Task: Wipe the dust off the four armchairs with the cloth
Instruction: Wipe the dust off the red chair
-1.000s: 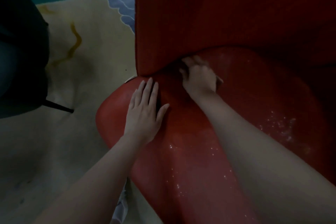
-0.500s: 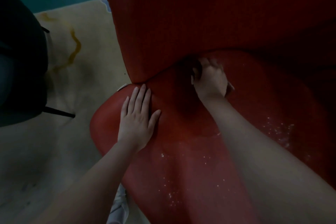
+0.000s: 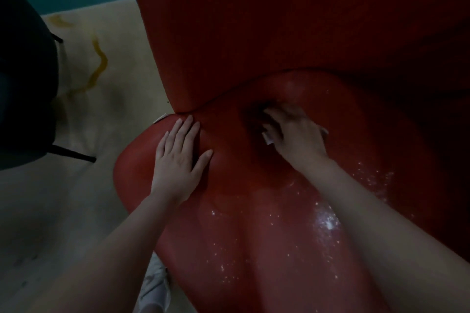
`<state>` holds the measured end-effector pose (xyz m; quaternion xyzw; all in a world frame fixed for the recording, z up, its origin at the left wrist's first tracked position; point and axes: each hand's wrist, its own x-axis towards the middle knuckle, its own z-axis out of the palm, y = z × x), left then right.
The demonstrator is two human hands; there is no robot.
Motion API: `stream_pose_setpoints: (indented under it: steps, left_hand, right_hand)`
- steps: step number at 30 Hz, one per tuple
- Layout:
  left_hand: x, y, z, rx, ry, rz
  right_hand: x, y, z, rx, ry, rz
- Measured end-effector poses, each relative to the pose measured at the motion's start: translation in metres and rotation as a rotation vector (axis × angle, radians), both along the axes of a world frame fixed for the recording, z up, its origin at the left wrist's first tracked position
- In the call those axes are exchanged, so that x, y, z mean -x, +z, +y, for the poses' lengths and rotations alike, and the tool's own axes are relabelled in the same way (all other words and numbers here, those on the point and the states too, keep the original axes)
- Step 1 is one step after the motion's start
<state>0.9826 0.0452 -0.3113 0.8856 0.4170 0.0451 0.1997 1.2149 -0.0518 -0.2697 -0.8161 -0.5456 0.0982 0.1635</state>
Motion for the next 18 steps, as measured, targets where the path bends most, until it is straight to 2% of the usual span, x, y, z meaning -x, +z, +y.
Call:
stream_pose_setpoints:
  steps: [3, 5, 7, 10, 13, 15, 18]
  left_hand:
    - [-0.001, 0.003, 0.001, 0.028, 0.000, -0.025]
    - [-0.001, 0.005, 0.003, 0.063, 0.006, -0.034]
    - [-0.002, 0.010, 0.005, 0.088, 0.003, -0.035]
    - [-0.007, 0.021, 0.011, 0.094, -0.045, -0.019]
    - [-0.021, 0.030, 0.017, 0.095, -0.203, -0.001]
    - [-0.037, 0.035, 0.022, 0.107, -0.277, 0.000]
    - [-0.063, 0.043, 0.025, 0.112, -0.328, 0.017]
  right_hand:
    - [-0.019, -0.001, 0.012, 0.045, -0.329, 0.004]
    - [-0.007, 0.000, 0.026, 0.078, -0.380, 0.015]
    - [0.019, 0.001, 0.034, 0.094, -0.266, 0.026]
    - [0.058, 0.000, 0.024, -0.005, -0.009, 0.056]
    - [0.061, 0.001, 0.000, -0.031, 0.038, 0.114]
    - [0.049, 0.002, -0.019, -0.026, -0.048, 0.087]
    - [0.015, -0.002, -0.047, -0.020, -0.376, 0.015]
